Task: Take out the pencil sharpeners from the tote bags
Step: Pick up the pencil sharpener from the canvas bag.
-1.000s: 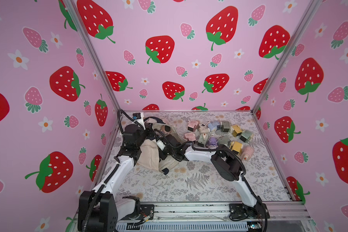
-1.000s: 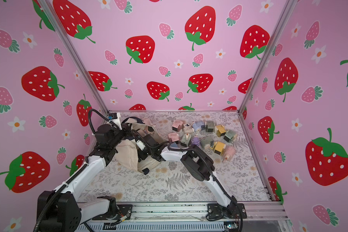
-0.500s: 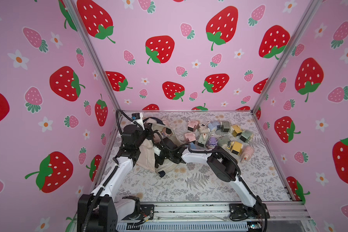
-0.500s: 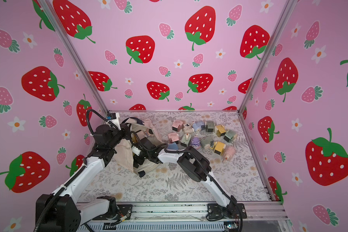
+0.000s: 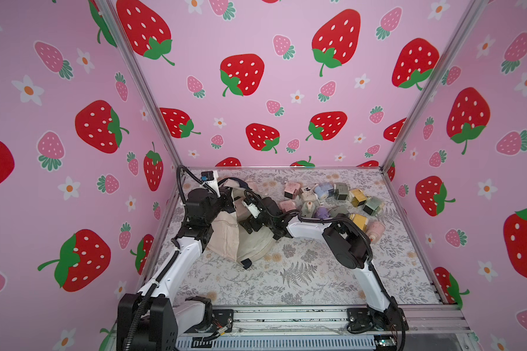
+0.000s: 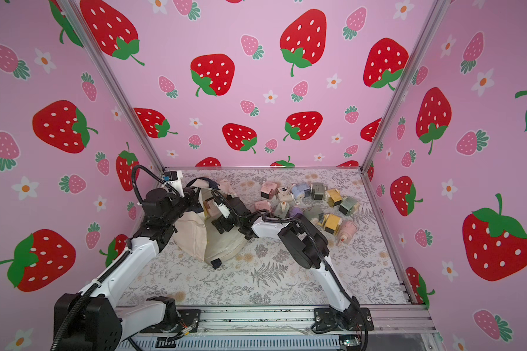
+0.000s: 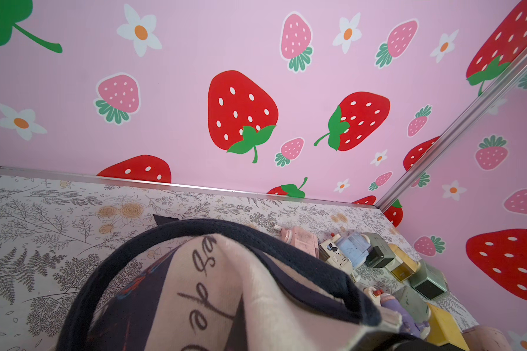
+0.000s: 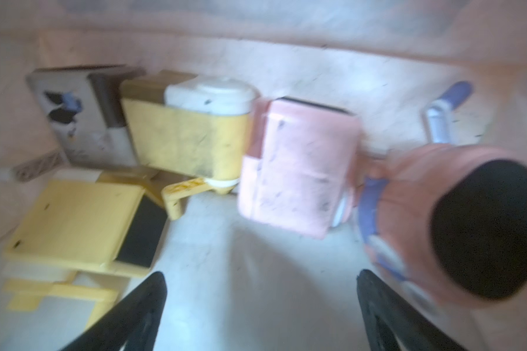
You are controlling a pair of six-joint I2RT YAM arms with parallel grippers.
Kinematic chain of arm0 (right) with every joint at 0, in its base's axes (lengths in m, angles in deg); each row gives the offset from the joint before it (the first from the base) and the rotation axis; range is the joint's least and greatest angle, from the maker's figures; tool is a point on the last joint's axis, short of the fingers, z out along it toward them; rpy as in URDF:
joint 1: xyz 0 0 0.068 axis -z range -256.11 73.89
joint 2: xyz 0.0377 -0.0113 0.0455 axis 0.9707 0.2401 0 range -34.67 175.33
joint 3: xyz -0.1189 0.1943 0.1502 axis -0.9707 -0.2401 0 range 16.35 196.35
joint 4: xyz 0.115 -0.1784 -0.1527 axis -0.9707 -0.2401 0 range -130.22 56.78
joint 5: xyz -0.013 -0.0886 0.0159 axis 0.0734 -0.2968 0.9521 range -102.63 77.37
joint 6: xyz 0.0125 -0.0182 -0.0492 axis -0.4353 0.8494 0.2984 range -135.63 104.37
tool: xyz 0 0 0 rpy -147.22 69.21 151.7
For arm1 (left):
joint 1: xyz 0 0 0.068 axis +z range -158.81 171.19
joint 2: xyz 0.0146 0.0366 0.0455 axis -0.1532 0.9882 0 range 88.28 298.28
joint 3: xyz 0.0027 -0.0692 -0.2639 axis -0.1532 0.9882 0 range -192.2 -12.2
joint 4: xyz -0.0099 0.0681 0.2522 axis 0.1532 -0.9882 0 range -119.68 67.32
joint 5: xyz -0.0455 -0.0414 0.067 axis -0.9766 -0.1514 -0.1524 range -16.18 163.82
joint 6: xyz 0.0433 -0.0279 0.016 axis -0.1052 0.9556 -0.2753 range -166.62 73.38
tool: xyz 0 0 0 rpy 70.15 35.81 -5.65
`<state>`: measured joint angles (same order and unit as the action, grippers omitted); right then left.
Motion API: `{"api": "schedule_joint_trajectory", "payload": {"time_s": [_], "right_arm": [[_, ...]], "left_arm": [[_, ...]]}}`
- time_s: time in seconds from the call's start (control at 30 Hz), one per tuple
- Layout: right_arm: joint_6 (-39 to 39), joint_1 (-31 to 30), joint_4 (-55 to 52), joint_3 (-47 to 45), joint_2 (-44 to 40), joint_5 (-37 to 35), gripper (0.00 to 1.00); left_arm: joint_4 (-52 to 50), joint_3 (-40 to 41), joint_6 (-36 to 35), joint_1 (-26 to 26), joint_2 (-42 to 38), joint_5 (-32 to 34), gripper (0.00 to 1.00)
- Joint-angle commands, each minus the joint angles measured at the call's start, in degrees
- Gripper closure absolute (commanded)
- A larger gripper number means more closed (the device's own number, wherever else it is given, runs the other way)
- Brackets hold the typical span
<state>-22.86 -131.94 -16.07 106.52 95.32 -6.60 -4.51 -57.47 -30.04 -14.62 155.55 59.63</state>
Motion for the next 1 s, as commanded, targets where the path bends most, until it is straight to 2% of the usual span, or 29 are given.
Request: {"api": "schedule_joint_trajectory", "payload": {"time_s": [0.0, 0.2, 0.43, 0.73, 0.97], "right_arm": [[-2.7, 0.7, 1.5, 4.4, 3.6, 1.7, 0.02], [-2.7, 1.1, -1.3, 13.9, 10.0, 5.1, 0.01], [-3.4, 1.1, -7.9, 23.7, 16.0, -5.0, 0.01], [-4.7, 1.1, -19.3, 39.3, 25.6, -4.8, 0.02], [-4.4, 1.2, -23.0, 42.4, 27.3, -6.1, 0.01]], "left_arm": [[7.8, -3.4, 0.4, -0.8, -0.3, -2.6, 1.0], [7.8, -3.8, 0.4, -1.5, 0.4, -2.4, 1.0], [7.8, -4.1, -0.1, -2.4, 0.9, -1.4, 1.0], [7.2, -4.5, -0.8, -3.2, 1.3, -0.4, 1.0], [6.9, -4.9, -1.2, -3.6, 1.7, -0.3, 1.0]]}}
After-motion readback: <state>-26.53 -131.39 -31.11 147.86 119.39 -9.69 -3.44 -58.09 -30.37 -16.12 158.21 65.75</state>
